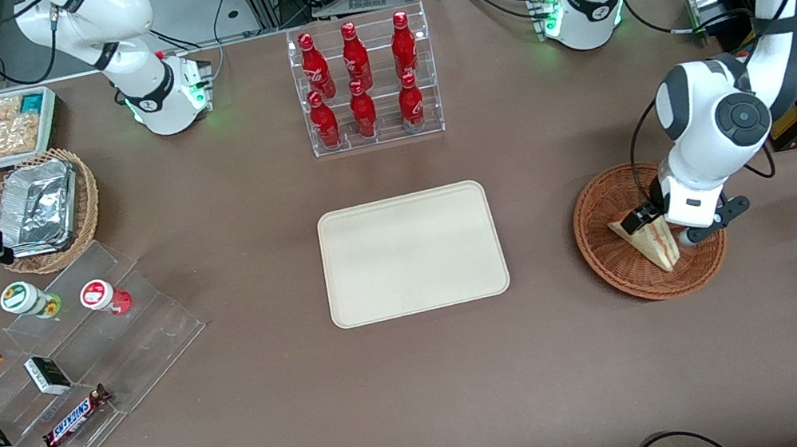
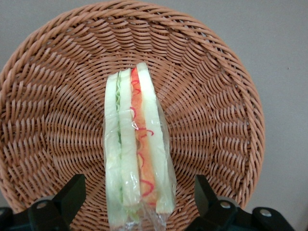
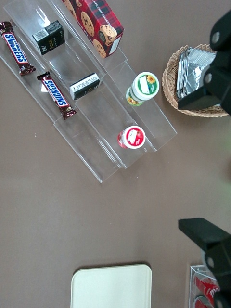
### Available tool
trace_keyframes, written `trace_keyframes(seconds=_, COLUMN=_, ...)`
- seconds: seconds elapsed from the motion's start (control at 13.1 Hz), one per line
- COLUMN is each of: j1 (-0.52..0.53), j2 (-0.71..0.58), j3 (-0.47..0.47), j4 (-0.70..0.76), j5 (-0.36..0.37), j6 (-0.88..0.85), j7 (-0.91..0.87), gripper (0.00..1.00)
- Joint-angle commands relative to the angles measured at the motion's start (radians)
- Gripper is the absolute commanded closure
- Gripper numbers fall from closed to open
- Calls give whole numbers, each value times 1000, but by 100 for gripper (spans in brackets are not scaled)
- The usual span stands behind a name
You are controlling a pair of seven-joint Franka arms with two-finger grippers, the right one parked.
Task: Place sandwich from basket to tray
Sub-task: 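Lower the left gripper and grasp the wrapped sandwich in the basket, then lift the sandwich and carry it with the left gripper over the cream tray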
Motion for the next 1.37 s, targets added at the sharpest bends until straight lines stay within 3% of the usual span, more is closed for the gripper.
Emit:
trace_keyframes(seconds=0.0, j1=-6, j2=13, j3=6, j4=-7, j5=-6, j6=27, j7=-14, gripper=29)
trace_keyframes(seconds=0.08, j1=-3, j2=13, j3=6, j4=-7, j5=-6, j6=27, j7=-14, gripper=67)
trace_keyframes(seconds=0.15, j1=-2, j2=11, j3=6, j4=-5, j5=-6, j6=25, j7=-13, gripper=99)
trace_keyframes(seconds=0.53, j1=0, j2=-29, j3=10, j4=48, j5=11, j6=-56, j7=-2, gripper=100)
trace_keyframes(seconds=0.99, j1=-55, j2=-53, j3=-3, j4=404, j5=9, j6=-510, j7=1, gripper=100)
trace_keyframes(seconds=1.3, j1=-178, j2=-49, j3=-16, j4=541, j5=3, j6=-611, j7=10, gripper=100)
